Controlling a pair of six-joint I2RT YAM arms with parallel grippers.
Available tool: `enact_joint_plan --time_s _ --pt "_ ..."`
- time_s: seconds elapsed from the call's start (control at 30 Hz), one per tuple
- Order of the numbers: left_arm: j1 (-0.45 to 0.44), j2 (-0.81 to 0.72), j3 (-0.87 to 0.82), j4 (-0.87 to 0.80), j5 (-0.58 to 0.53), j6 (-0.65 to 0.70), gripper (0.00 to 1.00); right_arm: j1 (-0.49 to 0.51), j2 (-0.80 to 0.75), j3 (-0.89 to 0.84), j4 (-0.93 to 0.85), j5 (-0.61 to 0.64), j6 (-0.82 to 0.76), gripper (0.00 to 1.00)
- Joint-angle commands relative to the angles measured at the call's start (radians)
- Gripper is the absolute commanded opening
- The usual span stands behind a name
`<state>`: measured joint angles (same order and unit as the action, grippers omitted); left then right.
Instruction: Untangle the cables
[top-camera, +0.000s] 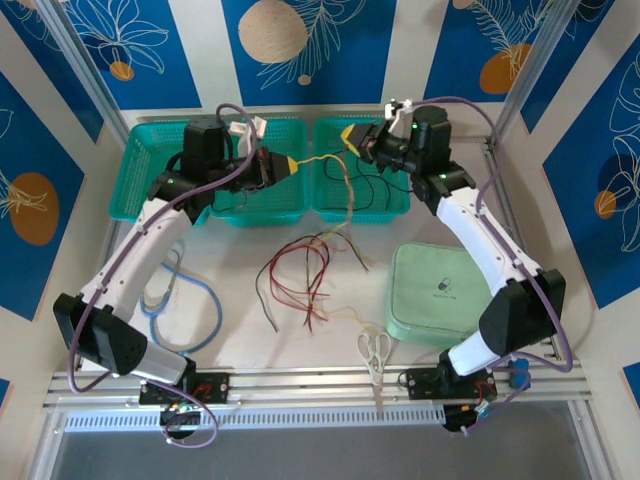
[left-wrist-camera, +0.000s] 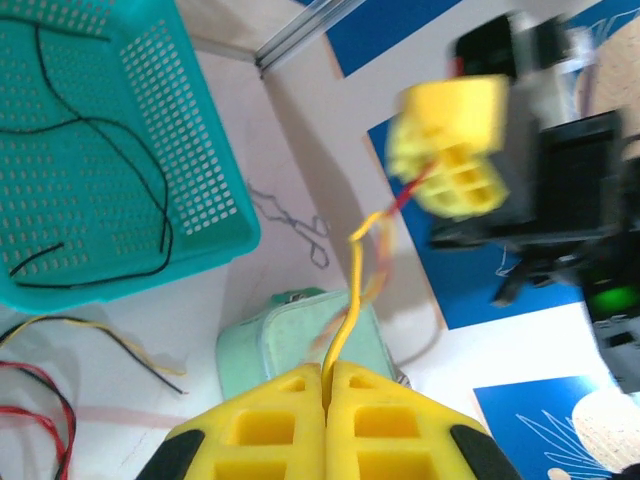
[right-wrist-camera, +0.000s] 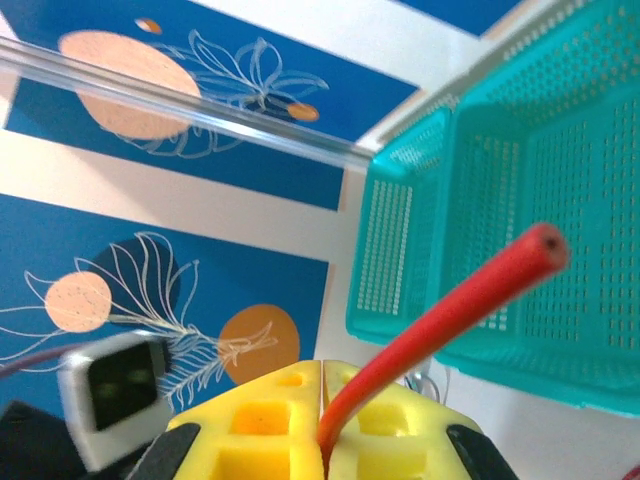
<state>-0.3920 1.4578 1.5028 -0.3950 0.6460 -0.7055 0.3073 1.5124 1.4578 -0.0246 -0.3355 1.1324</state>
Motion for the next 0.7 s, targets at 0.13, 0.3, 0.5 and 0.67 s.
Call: enact_joint_plan --time_s 0.13,0.3,0.5,0.67 --pt "0.01 -0.019 -0.078 0.009 -0.021 0.024 0.0 -0.069 -0.068 0.176 -0.033 0.024 -0.082 0.0" --pt "0.042 -0.023 -0.11 -0.004 -0.034 0.039 0.0 -0.127 -0.079 0.252 -0.068 0.025 -0.137 0.0" --pt "0.129 -0.05 -0.137 -0.013 -0.026 0.041 0.0 -0.198 -0.133 0.24 -0.085 0.062 -0.179 0.0" --pt "0.187 -0.05 -0.116 -0.061 -0.035 0.068 0.0 -0.251 -0.206 0.162 -0.032 0.101 -0.174 0.0"
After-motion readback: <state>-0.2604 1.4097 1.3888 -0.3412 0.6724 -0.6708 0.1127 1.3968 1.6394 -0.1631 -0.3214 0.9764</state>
